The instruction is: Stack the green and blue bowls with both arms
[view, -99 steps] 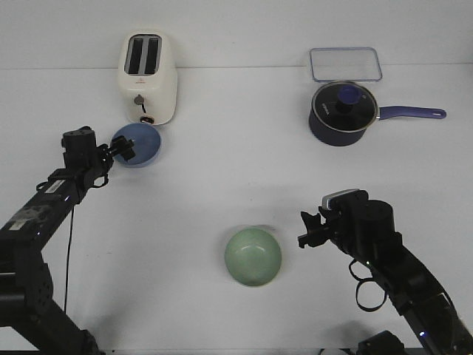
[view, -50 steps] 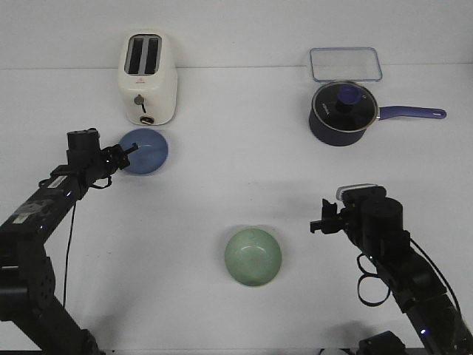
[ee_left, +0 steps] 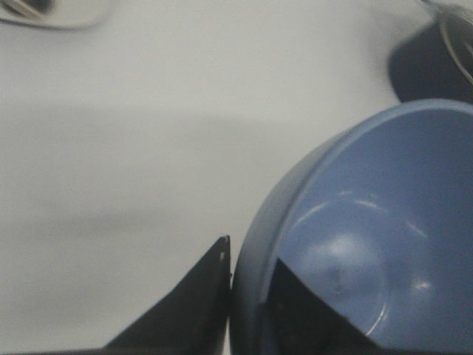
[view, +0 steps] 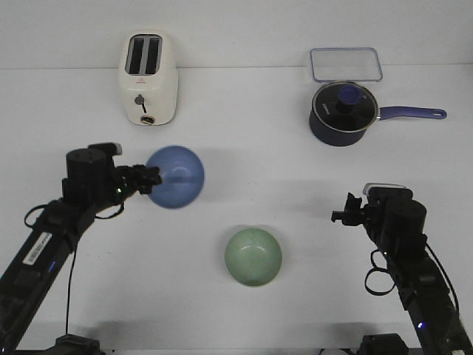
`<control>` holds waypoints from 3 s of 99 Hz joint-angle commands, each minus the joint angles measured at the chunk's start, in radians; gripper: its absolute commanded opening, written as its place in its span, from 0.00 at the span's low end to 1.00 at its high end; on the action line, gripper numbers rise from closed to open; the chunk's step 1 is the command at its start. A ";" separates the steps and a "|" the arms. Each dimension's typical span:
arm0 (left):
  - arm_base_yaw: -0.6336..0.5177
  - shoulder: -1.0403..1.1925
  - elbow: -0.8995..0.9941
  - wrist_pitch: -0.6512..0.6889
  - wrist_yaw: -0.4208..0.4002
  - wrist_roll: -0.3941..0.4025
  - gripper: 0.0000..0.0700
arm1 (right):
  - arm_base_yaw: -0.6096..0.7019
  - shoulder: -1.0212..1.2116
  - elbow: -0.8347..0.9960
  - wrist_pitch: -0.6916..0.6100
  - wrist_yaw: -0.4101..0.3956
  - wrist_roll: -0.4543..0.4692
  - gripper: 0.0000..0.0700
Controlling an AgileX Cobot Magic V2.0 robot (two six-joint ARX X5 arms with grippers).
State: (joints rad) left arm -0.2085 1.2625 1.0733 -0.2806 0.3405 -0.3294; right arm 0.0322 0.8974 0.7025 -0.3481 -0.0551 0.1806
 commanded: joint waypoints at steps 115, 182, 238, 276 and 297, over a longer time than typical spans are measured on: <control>-0.153 -0.274 -0.146 0.071 -0.478 0.241 0.02 | 0.000 -0.095 -0.033 0.064 -0.051 -0.026 0.00; 0.077 -0.939 -0.706 0.469 -0.475 0.287 0.02 | 0.000 -0.610 -0.346 0.334 -0.016 -0.125 0.00; 0.077 -0.956 -0.706 0.466 -0.475 0.287 0.02 | 0.000 -0.610 -0.346 0.349 -0.016 -0.125 0.00; 0.184 -1.103 -0.876 0.433 -0.356 0.309 0.02 | 0.000 -0.610 -0.346 0.349 -0.016 -0.125 0.00; 0.209 -1.264 -1.030 0.440 -0.356 0.305 0.02 | 0.000 -0.610 -0.346 0.349 -0.016 -0.125 0.00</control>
State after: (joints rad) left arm -0.0029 0.0223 0.0650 0.1326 -0.0196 -0.0242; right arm 0.0319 0.2882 0.3496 -0.0109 -0.0746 0.0593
